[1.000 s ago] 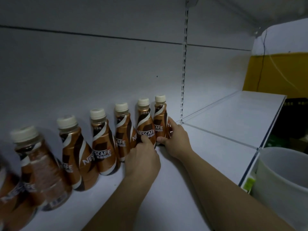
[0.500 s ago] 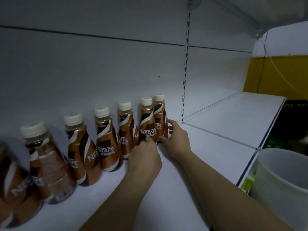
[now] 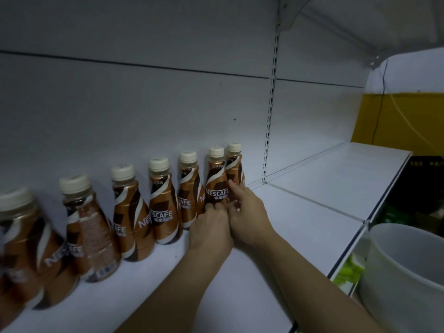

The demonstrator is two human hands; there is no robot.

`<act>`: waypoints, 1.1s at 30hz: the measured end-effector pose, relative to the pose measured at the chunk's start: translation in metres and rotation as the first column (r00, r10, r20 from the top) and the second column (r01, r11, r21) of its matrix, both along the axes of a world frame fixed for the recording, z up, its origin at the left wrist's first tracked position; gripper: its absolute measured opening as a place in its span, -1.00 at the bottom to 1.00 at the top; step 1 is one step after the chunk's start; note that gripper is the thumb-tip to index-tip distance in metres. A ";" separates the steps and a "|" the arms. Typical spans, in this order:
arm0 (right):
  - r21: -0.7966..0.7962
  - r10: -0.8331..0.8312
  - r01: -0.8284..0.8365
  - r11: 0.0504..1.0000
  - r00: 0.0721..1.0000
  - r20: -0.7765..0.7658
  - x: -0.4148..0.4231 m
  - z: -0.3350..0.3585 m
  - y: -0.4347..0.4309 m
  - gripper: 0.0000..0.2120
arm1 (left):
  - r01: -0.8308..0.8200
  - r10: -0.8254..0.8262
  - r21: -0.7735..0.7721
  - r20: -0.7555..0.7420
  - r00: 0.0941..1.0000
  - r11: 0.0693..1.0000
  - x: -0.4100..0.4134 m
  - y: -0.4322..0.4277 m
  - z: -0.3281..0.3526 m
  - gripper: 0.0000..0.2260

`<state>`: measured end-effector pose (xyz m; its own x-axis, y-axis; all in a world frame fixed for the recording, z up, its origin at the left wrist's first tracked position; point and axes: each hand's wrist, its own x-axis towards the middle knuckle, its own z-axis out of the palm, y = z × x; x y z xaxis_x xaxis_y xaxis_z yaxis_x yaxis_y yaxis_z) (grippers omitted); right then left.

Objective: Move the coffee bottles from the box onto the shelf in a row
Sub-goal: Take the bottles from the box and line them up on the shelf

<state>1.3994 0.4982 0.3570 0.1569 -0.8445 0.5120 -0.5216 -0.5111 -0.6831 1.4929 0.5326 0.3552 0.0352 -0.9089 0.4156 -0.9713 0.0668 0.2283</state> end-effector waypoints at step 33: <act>0.210 -0.185 0.149 0.966 0.969 0.162 -0.019 -0.006 -0.037 -0.39 | -0.064 0.275 -0.418 0.467 0.841 0.906 0.017 -0.020 0.039 -0.26</act>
<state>1.3801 0.4610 0.3509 -0.0734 -0.9369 0.3418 -0.4487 -0.2750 -0.8503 1.5095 0.5121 0.3943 -0.1359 -0.6801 0.7204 -0.9435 -0.1329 -0.3035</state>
